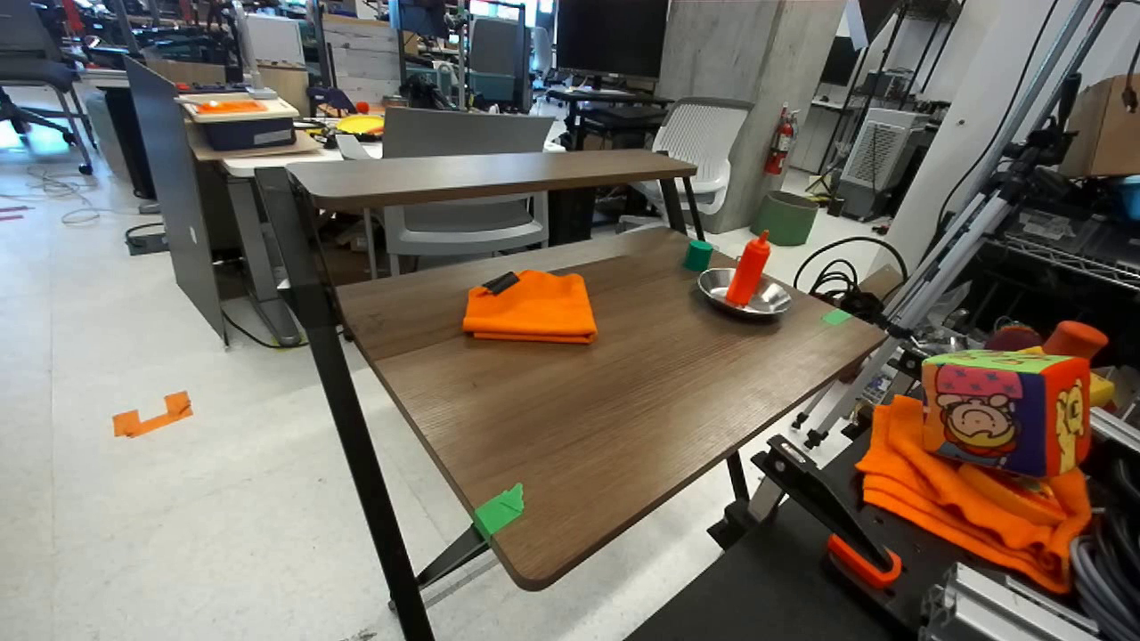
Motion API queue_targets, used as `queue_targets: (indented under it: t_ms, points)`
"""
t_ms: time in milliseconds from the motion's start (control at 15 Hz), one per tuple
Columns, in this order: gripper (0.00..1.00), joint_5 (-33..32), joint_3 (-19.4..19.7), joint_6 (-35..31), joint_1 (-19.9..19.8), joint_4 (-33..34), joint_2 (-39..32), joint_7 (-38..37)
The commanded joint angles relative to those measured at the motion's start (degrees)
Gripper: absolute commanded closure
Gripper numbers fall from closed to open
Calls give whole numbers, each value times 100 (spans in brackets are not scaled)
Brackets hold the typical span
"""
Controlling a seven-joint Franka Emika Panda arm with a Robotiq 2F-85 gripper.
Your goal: Slide the orange towel forward
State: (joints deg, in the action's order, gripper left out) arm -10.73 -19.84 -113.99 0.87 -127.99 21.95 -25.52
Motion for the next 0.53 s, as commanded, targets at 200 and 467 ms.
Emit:
queue_targets:
  t_ms: [200, 467]
  points:
    - [0, -271, 514, -1219, -31, 200, -1251, -141]
    - [0, -118, 852, -1922, 62, 427, -2216, 63]
